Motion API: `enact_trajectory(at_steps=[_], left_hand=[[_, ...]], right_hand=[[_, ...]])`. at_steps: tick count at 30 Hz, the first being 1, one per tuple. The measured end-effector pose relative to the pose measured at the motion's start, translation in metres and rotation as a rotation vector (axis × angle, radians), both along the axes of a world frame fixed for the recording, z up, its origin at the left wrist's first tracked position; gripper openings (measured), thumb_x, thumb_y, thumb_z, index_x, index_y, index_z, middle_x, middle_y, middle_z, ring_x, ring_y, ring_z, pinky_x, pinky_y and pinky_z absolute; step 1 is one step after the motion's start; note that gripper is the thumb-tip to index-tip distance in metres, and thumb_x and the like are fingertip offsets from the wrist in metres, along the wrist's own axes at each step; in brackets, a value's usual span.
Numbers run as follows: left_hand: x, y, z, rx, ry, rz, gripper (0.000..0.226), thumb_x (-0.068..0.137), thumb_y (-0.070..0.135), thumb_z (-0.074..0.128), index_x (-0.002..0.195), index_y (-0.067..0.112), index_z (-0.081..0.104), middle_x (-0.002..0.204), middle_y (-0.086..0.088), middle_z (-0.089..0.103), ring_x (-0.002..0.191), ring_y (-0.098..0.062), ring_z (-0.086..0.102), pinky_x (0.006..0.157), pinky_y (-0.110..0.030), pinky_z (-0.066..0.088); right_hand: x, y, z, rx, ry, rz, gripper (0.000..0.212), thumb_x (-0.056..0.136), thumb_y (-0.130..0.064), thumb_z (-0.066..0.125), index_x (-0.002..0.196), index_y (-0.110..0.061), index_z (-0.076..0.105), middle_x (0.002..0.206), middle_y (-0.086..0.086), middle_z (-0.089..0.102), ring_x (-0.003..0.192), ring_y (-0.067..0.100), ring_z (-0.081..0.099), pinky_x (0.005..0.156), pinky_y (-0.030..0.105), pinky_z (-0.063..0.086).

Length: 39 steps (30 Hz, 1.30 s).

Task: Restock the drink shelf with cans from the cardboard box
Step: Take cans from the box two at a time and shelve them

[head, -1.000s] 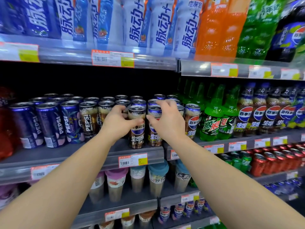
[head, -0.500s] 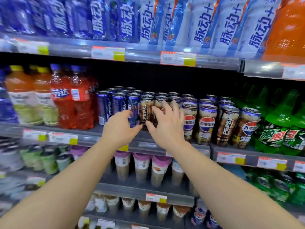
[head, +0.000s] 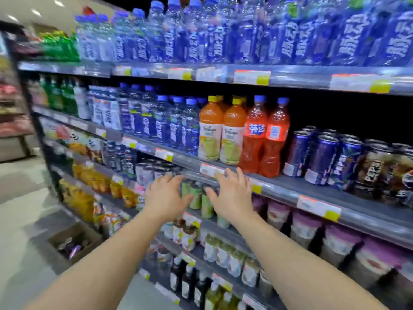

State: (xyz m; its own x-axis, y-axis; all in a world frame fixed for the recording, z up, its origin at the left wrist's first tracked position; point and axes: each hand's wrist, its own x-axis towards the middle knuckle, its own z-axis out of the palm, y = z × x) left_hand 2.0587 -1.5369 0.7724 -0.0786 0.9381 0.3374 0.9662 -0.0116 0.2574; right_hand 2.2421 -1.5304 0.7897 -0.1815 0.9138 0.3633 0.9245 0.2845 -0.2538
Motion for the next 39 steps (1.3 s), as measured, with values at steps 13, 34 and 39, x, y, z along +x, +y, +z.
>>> enact_trajectory(at_steps=[13,34,39], left_hand=[[-0.331,-0.042,-0.035,-0.058,0.054,0.352,0.077,0.074,0.071,0.043,0.133,0.022,0.049,0.136,-0.001,0.054,0.127,-0.024,0.049,0.102,-0.041,0.043],[-0.629,0.113,-0.087,-0.200,-0.014,0.606,0.065,0.088,0.062,0.041,0.145,0.032,0.031,0.155,0.002,0.030,0.143,-0.027,0.023,0.116,-0.045,0.020],[-0.712,0.157,-0.098,-0.196,-0.030,0.580,0.066,0.087,0.064,0.040,0.145,0.032,0.032,0.155,0.001,0.030,0.143,-0.026,0.023,0.116,-0.047,0.020]], right_hand=[[-0.346,0.031,-0.055,-0.210,0.053,0.308,0.059,0.092,-0.054,0.045,0.144,-0.026,0.040,0.153,0.006,0.036,0.146,0.028,0.020,0.117,0.045,0.021],[-0.670,0.227,-0.109,-0.329,-0.079,0.544,0.061,0.095,-0.057,0.038,0.148,-0.028,0.032,0.157,0.003,0.029,0.147,0.029,0.014,0.119,0.047,0.015],[-0.751,0.265,-0.119,-0.338,-0.065,0.512,0.061,0.095,-0.057,0.038,0.149,-0.029,0.032,0.158,0.002,0.026,0.148,0.028,0.013,0.119,0.047,0.013]])
